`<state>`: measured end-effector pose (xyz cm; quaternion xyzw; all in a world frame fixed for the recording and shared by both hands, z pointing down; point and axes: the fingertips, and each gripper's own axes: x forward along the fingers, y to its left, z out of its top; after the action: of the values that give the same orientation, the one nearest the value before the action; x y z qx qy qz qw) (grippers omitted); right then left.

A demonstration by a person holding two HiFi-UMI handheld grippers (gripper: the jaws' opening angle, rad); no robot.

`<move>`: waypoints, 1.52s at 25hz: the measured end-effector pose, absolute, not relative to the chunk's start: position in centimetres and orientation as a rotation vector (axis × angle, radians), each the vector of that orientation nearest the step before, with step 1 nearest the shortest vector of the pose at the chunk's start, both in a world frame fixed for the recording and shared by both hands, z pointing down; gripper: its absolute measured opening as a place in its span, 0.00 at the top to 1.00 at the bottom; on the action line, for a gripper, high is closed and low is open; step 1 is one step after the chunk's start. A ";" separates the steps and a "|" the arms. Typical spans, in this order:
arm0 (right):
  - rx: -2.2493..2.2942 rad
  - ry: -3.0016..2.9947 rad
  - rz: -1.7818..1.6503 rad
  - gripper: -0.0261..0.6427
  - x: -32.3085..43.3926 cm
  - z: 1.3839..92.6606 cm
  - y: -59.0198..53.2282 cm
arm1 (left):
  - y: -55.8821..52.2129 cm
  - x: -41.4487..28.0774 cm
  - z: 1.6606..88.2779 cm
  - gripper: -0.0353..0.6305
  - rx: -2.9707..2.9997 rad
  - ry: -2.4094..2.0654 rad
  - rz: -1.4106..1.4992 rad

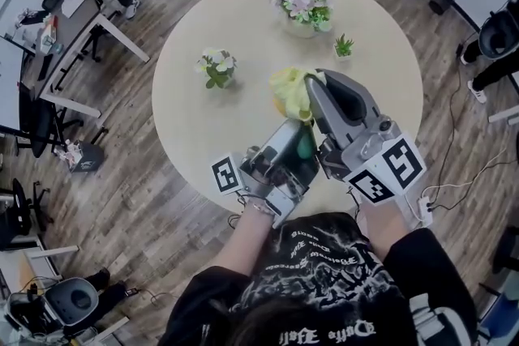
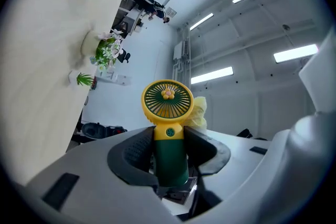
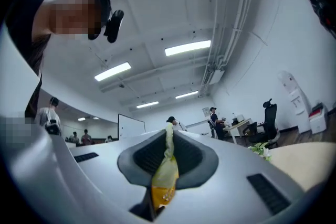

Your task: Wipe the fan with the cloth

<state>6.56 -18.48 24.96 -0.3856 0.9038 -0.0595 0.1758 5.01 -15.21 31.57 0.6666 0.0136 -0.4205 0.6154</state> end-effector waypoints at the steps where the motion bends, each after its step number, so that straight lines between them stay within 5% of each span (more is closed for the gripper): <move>1: -1.108 2.595 -0.132 0.90 6.4 25.0 -18.7 | -15.0 5.2 31.7 0.65 1.557 0.028 -0.947; 24: -1.123 2.769 -0.373 0.90 7.8 29.6 -21.2 | -11.9 6.7 32.3 0.65 2.039 0.006 -0.438; 38: -0.651 3.012 -0.707 0.90 5.4 32.4 -18.2 | -10.5 6.5 31.7 0.65 2.115 0.082 -0.468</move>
<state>5.36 -18.25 32.41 -0.2061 0.9526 -0.2236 -0.0099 6.46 -10.48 31.73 0.8623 0.0335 -0.1908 0.4679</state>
